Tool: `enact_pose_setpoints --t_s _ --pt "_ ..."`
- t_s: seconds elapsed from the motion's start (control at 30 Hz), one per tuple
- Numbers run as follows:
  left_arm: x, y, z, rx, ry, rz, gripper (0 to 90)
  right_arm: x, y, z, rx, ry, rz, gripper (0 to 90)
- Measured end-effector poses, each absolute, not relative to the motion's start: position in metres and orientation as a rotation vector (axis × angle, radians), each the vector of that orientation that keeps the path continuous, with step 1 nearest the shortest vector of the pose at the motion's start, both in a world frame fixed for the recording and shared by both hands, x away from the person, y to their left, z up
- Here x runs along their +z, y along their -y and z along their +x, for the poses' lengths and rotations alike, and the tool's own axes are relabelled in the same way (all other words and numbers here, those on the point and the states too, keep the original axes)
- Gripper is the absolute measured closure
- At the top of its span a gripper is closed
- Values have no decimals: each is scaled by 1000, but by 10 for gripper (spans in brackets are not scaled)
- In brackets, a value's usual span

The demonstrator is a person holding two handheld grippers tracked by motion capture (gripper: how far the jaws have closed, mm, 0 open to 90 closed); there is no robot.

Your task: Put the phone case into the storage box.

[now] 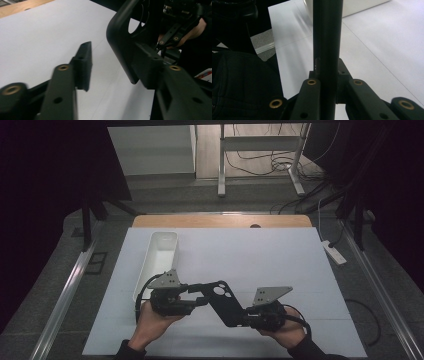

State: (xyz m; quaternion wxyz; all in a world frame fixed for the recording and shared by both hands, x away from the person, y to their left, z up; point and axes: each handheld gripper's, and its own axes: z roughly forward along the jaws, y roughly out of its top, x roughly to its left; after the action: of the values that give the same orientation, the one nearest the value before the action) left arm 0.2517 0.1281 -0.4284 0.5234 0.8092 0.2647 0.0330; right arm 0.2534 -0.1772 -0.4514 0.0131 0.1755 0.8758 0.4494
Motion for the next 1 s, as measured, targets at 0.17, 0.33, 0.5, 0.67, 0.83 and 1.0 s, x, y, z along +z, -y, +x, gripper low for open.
enact_pose_setpoints --t_s 0.17,0.33,0.5,0.67,0.83,1.0 --pt "-428 -129 253 48 -624 1926 647 -451 177 253 1405 -2724 539 848" --pt "-428 -129 253 30 -620 1918 716 -451 176 253 1404 -2724 532 848" --pt "-428 -129 253 18 -614 1913 753 -452 176 253 1399 -2726 528 847" --pt "-429 -132 254 -38 -606 1883 806 -452 175 253 1388 -2730 517 845" --pt "-429 -132 255 -72 -618 1864 830 -454 174 254 1376 -2726 516 842" --pt "-429 -132 256 -100 -630 1859 834 -455 174 254 1368 -2722 515 840"
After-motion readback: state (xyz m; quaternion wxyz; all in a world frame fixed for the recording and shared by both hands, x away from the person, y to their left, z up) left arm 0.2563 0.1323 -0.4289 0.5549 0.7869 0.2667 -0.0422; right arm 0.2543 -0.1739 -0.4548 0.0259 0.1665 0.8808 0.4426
